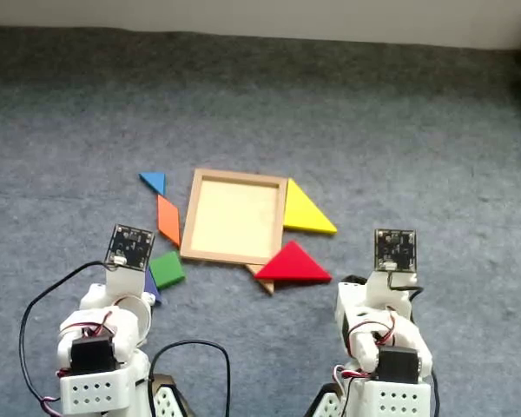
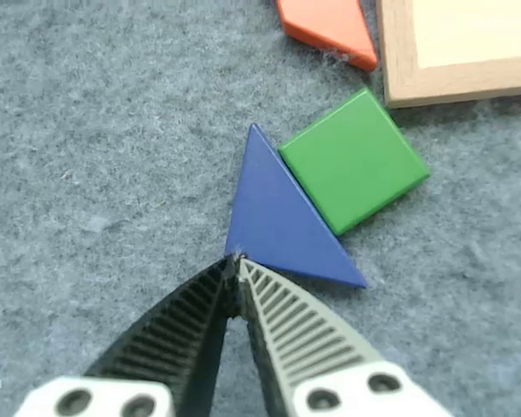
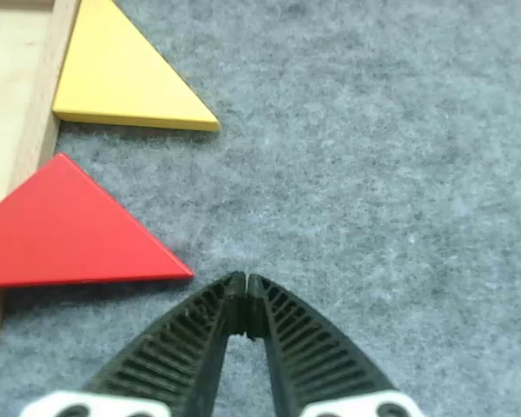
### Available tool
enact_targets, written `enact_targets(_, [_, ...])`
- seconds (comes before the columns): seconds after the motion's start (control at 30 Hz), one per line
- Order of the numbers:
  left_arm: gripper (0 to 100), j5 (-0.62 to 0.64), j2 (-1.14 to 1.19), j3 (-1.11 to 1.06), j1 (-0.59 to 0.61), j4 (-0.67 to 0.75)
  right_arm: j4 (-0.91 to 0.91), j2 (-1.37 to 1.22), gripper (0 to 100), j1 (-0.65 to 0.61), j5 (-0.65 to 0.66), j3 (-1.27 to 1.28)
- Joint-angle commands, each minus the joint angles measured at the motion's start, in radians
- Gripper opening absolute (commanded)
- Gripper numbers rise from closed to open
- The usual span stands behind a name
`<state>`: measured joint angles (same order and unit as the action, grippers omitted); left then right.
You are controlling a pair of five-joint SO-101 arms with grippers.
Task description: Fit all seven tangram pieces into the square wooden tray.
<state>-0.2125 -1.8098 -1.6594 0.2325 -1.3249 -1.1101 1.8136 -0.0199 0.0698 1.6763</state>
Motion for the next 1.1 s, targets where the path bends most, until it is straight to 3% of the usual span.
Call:
enact_targets(0.0, [1, -0.008, -0.002, 0.102, -0.022, -0.002, -0.007, -0.008, 2.6, 0.012, 0.008, 0.093])
enact_targets(0.4, [1, -0.008, -0.002, 0.142, -0.018, -0.002, 0.002, 0.002, 2.6, 0.024, 0.011, 0.084])
enact_targets(0.47, [1, -0.008, -0.002, 0.134, -0.018, -0.002, 0.002, 0.002, 2.6, 0.088, 0.078, 0.079])
enact_targets(0.6, [1, -0.009, -0.002, 0.133, -0.018, -0.002, 0.104, 0.021, 2.4, 0.222, 0.347, -0.03])
enact_targets(0.7, [4, -0.025, -0.002, 0.131, -0.018, -0.002, 0.122, 0.022, 2.6, 0.263, 0.354, -0.111])
enact_targets(0.9, [19, -0.066, -0.002, 0.116, 0.067, -0.002, 0.03, 0.01, 2.8, 0.209, 0.348, -0.351])
enact_targets(1.07, [20, -0.066, -0.002, 0.114, 0.082, -0.002, -0.045, -0.165, 3.3, 0.125, 0.371, -0.559])
